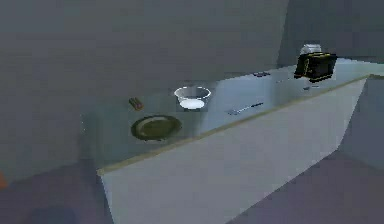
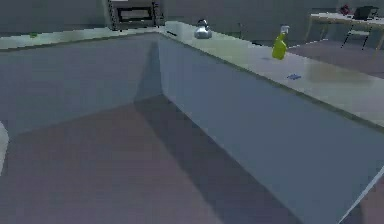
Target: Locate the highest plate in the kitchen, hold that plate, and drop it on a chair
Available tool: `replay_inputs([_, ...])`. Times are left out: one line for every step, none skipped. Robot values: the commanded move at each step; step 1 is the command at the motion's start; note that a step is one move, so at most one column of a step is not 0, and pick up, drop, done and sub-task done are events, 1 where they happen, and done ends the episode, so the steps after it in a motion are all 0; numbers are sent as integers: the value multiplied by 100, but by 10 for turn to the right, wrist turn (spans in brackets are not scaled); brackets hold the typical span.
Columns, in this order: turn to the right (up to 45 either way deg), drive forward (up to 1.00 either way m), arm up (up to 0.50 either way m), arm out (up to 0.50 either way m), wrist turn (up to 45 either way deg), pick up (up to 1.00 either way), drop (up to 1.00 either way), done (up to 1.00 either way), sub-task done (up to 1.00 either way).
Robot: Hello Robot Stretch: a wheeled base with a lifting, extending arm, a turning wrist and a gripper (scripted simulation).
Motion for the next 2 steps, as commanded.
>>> replay_inputs([450,0,0,0,0,0,0,0,0])
replay_inputs([60,0,0,0,0,0,0,0,0])
